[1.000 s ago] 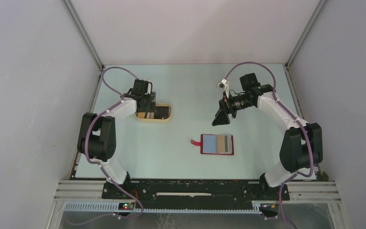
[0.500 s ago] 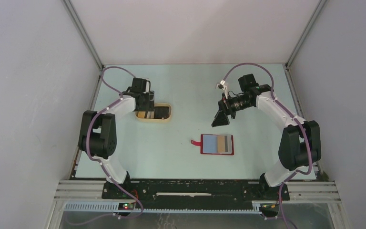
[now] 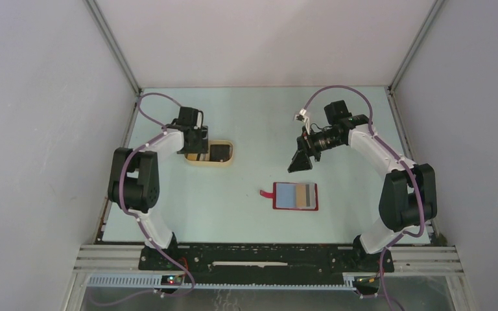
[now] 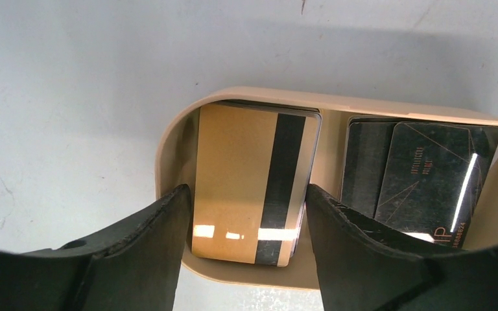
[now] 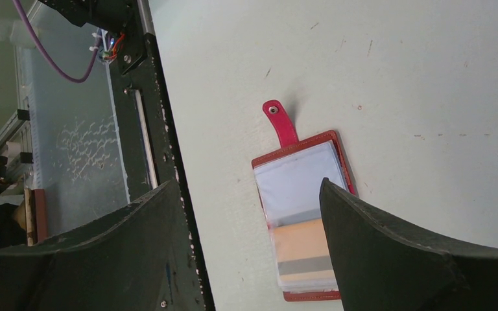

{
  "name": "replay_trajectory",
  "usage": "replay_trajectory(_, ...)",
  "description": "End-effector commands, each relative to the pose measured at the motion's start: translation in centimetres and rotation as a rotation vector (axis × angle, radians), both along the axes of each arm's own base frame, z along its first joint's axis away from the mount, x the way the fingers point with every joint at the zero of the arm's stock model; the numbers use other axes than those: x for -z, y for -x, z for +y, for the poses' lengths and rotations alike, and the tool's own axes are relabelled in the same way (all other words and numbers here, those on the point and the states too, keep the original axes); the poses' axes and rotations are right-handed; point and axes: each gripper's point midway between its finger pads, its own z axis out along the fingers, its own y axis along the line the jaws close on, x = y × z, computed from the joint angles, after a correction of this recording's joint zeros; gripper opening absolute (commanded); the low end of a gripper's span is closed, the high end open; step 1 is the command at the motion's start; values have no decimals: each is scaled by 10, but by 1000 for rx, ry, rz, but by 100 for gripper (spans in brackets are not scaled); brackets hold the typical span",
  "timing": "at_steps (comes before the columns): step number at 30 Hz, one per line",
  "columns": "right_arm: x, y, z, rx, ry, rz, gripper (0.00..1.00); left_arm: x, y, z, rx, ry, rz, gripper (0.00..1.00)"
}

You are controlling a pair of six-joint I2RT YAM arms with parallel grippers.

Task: Put the credit cards into the card holder
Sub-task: Pick up the credit card from the storage box.

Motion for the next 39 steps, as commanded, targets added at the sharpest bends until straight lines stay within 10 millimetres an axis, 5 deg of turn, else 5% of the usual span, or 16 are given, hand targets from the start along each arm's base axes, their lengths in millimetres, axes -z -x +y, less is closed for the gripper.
replay_trajectory(1,-11,-3,3,-19,-22,-37,88,-22,-21,-1,-9,29,-59,68)
replay_trajectory(11,-10,-2,3,-20,-20,-35,88,-31,-21,-5,-9,62,-83,52)
replay_trajectory(23,-4,-5,16,-9,-23,14,85,-44,-22,-19,21,192,-130,49)
replay_trajectory(29,-16,-43,56,83,-77,53,83,-42,-24,-26,41,282,-138,44)
replay_trajectory(33,-36,-73,110,103,-127,116,81,-42,-23,-28,45,346,-146,41)
replay_trajectory(39,-39,-111,181,193,-183,301,76,-40,-23,-30,53,417,-162,38)
